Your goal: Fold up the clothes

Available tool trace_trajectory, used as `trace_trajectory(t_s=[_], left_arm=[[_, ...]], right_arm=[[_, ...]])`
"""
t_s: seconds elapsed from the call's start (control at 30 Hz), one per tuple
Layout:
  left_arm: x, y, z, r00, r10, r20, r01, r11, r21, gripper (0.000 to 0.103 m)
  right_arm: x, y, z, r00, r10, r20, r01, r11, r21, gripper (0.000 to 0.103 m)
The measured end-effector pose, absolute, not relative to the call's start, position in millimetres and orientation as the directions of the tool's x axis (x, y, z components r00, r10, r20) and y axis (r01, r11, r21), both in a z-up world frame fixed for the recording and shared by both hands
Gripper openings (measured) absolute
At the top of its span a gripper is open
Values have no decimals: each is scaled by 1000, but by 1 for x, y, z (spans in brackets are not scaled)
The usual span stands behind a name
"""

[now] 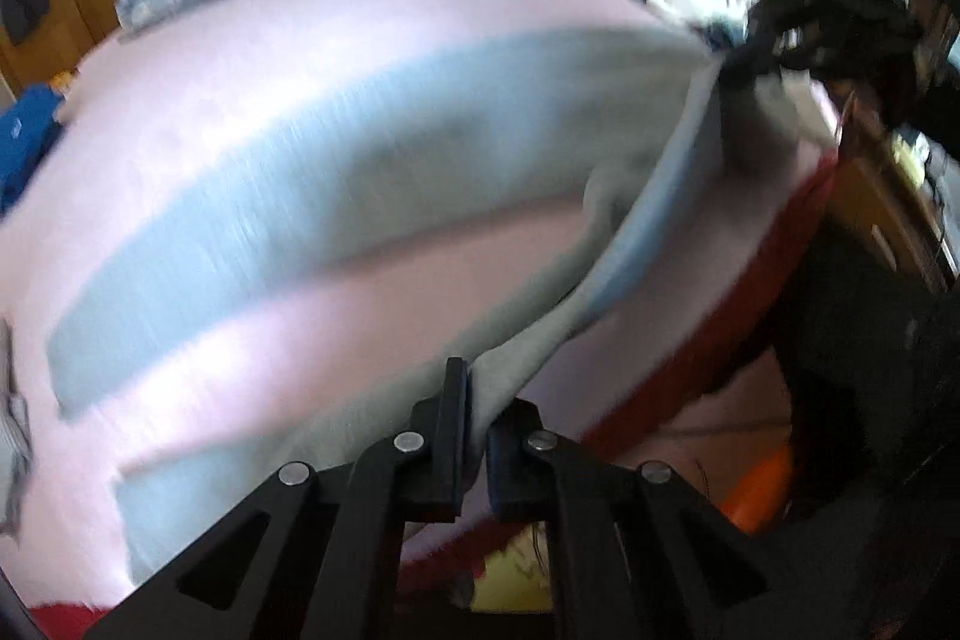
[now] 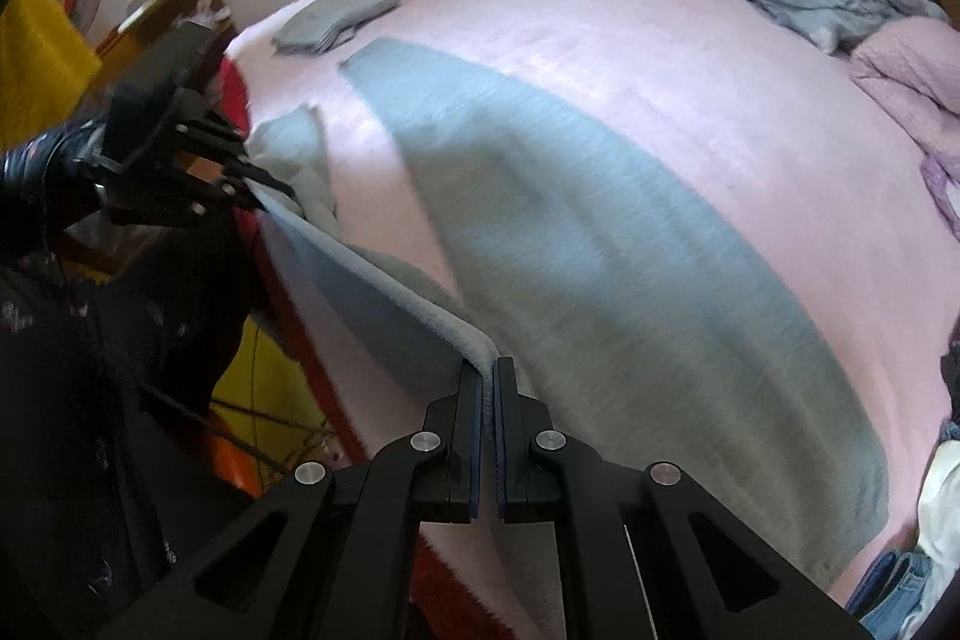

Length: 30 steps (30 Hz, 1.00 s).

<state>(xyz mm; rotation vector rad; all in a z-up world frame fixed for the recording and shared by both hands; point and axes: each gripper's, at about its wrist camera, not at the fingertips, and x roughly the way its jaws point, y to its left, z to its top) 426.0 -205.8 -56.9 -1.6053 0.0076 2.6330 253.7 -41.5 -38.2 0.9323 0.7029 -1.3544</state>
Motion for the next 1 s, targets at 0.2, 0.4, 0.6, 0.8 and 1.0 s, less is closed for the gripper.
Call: trace_trajectory(t_s=[0.2, 0.4, 0.6, 0.8, 1.0], left_arm=[[364, -256, -31, -503, 54, -863, 48, -995, -91, 3], [290, -305, -70, -411, 65, -909, 224, -960, -170, 3], [288, -316, -79, -411, 75, -909, 247, -950, -190, 3], [288, -316, -79, -441, 95, -893, 247, -943, -223, 3], [294, -311, -79, -436, 96, -895, 242, -945, -219, 3]], right_arm=[[200, -47, -34, 51, -531, -846, 975, -157, 157, 4], [137, -17, -30, -23, -571, -821, 903, -364, 228, 19], [74, 13, -27, -105, -592, -799, 782, -545, 302, 38], [49, 97, -55, -155, -508, -847, 637, -707, 307, 41], [50, 114, -84, -152, -459, -875, 653, -711, 260, 41]])
